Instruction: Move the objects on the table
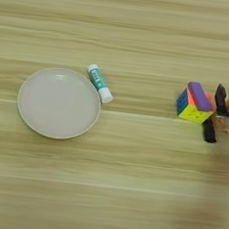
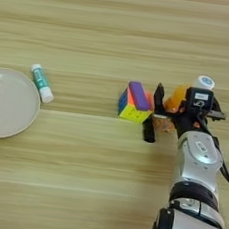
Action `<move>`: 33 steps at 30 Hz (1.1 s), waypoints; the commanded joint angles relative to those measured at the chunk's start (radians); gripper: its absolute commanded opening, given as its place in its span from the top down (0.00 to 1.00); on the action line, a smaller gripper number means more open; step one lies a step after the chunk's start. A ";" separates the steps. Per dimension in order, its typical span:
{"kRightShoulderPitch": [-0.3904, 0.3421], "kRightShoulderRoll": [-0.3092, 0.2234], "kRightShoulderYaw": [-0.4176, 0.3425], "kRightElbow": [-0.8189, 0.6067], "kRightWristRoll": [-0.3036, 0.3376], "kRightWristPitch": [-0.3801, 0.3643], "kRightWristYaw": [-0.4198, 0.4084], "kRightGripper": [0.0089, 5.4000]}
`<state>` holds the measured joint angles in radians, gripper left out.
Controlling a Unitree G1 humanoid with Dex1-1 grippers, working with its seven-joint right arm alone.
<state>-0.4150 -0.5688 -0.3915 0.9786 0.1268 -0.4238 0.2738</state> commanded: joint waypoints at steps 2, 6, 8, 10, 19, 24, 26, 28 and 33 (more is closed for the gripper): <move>-0.035 -0.053 -0.007 -0.054 0.015 -0.005 0.003 0.00; -0.015 -0.051 -0.010 -0.069 0.022 -0.004 0.009 0.00; 0.007 -0.047 -0.006 -0.088 0.025 0.001 0.015 0.00; 0.028 -0.043 -0.006 -0.109 0.029 0.008 0.020 0.00; 0.141 -0.022 -0.011 -0.289 0.057 0.078 0.038 0.00; 0.237 -0.021 -0.027 -0.446 0.086 0.191 0.053 0.00; 0.274 -0.024 -0.029 -0.507 0.089 0.233 0.063 0.00; 0.309 -0.032 -0.036 -0.565 0.093 0.279 0.069 0.00; 0.401 -0.070 -0.042 -0.688 0.061 0.351 0.094 0.00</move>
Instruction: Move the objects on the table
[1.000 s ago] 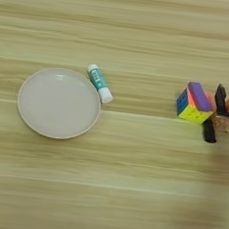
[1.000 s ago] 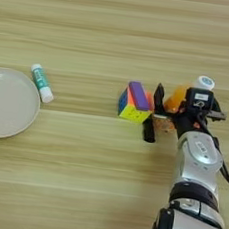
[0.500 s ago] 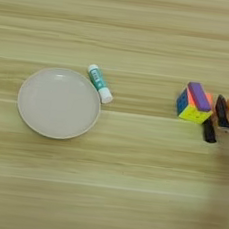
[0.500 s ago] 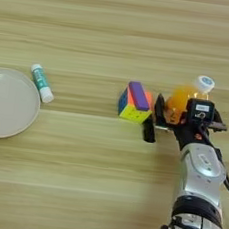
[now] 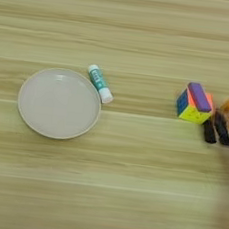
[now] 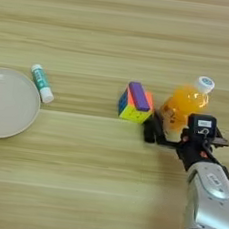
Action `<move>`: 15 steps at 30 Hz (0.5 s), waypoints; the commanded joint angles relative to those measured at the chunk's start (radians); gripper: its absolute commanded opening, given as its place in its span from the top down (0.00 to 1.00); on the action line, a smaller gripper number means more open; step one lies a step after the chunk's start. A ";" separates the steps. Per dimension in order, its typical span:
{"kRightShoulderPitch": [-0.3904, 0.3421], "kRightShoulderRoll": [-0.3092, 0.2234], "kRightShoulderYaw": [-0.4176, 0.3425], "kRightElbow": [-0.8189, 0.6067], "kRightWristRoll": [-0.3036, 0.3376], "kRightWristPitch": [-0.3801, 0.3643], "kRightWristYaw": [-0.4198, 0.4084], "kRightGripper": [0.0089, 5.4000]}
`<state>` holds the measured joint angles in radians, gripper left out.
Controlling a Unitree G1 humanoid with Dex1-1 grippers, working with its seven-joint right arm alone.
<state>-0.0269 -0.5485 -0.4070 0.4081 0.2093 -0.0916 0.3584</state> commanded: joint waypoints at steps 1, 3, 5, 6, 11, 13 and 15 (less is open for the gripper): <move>0.033 -0.099 -0.033 -0.147 -0.020 0.026 0.020 0.00; 0.090 -0.122 -0.048 -0.223 -0.015 0.052 0.063 0.00; 0.128 -0.125 -0.062 -0.289 0.002 0.081 0.099 0.00; 0.147 -0.121 -0.060 -0.327 0.014 0.098 0.122 0.00; 0.235 -0.111 -0.049 -0.460 0.023 0.115 0.213 0.00; 0.267 -0.105 -0.047 -0.507 0.037 0.110 0.253 0.00; 0.290 -0.099 -0.052 -0.543 0.040 0.104 0.275 0.00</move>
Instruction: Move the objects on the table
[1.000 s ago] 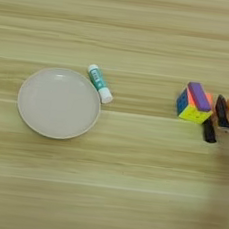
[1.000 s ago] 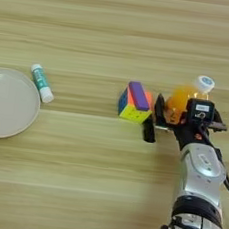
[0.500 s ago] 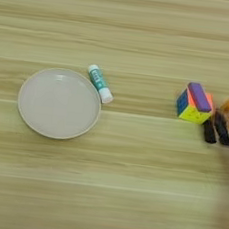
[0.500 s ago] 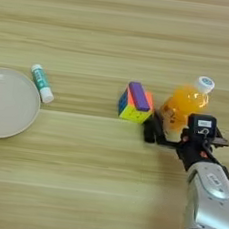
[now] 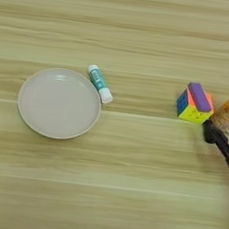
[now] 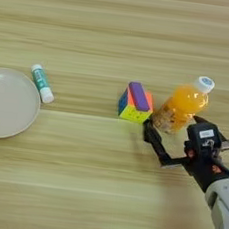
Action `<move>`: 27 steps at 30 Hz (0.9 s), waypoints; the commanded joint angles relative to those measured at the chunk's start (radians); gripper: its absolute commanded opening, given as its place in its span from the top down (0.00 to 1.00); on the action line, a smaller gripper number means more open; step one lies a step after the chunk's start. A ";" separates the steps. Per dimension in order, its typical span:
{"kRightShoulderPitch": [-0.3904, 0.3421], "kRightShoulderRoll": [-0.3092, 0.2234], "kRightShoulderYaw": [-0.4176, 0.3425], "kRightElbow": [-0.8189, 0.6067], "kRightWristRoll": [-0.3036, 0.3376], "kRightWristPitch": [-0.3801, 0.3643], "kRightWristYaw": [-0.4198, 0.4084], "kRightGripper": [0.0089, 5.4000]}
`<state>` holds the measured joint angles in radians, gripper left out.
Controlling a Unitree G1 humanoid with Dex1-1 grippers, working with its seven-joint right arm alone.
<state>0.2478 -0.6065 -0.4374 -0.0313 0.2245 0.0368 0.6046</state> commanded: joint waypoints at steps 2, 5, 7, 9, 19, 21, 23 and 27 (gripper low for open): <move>0.042 -0.033 -0.020 -0.149 0.038 -0.028 0.060 0.00; 0.087 -0.022 0.004 -0.215 0.044 -0.056 0.112 0.00; 0.109 -0.014 0.009 -0.251 0.055 -0.071 0.142 0.00; 0.122 -0.002 0.014 -0.293 0.073 -0.075 0.164 0.00; -0.143 0.116 0.231 -0.288 0.010 0.002 0.063 0.00; -0.196 0.147 0.285 -0.254 -0.040 -0.005 0.030 0.00; -0.248 0.180 0.332 -0.200 -0.102 -0.032 -0.014 0.00; -0.321 0.214 0.398 -0.059 -0.205 -0.093 -0.071 0.00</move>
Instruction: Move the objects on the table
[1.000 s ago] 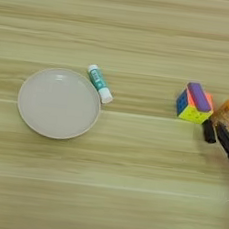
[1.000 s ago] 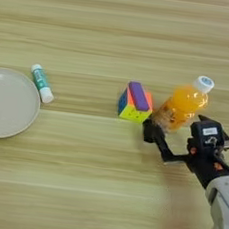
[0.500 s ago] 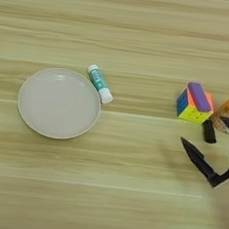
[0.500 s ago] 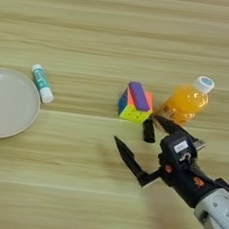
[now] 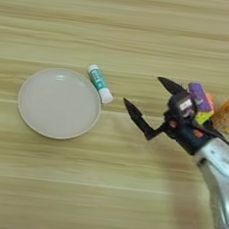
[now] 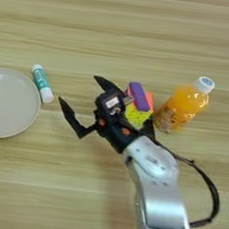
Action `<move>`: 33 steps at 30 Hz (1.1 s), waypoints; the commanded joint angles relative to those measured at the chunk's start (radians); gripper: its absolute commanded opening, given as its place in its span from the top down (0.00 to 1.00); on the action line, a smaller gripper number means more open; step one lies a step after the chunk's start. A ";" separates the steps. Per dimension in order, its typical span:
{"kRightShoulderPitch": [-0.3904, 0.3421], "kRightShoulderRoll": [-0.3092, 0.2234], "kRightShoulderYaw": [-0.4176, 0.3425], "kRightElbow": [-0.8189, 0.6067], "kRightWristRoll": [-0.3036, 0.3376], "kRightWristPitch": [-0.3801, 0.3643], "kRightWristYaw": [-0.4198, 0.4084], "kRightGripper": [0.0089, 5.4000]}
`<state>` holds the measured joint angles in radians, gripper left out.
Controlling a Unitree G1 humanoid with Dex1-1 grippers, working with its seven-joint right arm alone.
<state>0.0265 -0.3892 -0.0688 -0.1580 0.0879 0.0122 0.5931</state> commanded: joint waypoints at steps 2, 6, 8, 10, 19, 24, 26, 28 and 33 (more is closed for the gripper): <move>-0.128 0.011 0.061 0.140 -0.112 -0.096 -0.079 0.00; -0.165 0.023 0.088 0.237 -0.146 -0.141 -0.099 0.00; -0.179 0.023 0.097 0.281 -0.166 -0.161 -0.110 0.00; -0.188 0.023 0.104 0.316 -0.176 -0.178 -0.117 0.00; -0.216 0.038 0.133 0.418 -0.193 -0.214 -0.120 0.00; -0.241 0.052 0.146 0.490 -0.201 -0.232 -0.127 0.00; -0.254 0.058 0.154 0.525 -0.213 -0.246 -0.137 0.00; -0.268 0.063 0.157 0.557 -0.218 -0.256 -0.144 0.00; -0.306 0.077 0.161 0.627 -0.215 -0.274 -0.155 0.00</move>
<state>-0.2211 -0.3046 0.0931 0.4609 -0.1199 -0.2569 0.4607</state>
